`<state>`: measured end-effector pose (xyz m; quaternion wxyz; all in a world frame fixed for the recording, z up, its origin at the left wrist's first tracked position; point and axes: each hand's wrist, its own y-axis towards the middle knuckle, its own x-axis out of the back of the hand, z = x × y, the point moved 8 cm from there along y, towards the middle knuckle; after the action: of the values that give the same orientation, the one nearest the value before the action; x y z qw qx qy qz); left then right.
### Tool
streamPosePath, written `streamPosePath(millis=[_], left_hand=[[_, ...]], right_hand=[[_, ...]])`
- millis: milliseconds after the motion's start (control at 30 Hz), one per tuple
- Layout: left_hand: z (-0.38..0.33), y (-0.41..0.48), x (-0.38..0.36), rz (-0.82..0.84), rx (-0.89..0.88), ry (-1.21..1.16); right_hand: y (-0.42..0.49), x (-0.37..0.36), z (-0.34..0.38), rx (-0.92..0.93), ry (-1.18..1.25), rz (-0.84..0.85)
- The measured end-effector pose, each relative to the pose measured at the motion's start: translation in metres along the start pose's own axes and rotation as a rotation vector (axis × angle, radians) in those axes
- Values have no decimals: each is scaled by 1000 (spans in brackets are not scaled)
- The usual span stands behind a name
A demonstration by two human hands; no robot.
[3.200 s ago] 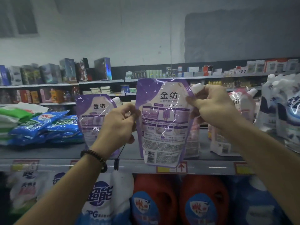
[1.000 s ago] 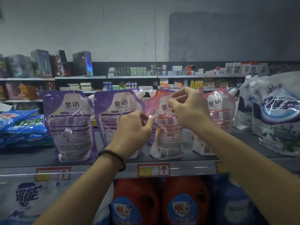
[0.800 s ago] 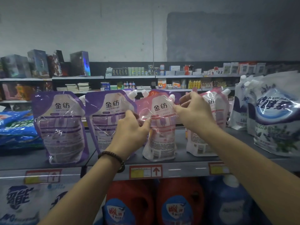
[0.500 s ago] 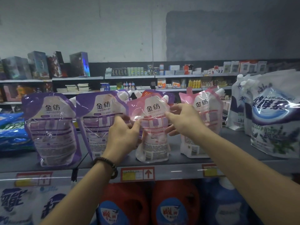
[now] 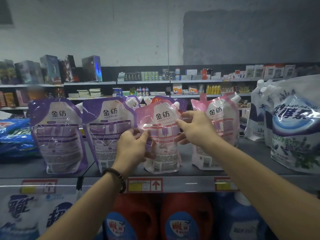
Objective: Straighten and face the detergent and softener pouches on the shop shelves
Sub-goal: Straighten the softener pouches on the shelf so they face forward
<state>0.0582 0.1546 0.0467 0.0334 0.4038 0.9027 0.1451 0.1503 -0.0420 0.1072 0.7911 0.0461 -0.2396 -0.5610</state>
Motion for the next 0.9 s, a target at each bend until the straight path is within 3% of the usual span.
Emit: streamPosePath(millis=[233, 667, 900], left_hand=[[2, 0, 1, -14, 5, -118], [-7, 2, 2, 54, -187, -256], [-29, -7, 7, 9, -270, -175]], right_hand=[[-1, 4, 0, -2, -17, 5], [-3, 24, -8, 43, 51, -52], [-14, 34, 1, 147, 63, -96]])
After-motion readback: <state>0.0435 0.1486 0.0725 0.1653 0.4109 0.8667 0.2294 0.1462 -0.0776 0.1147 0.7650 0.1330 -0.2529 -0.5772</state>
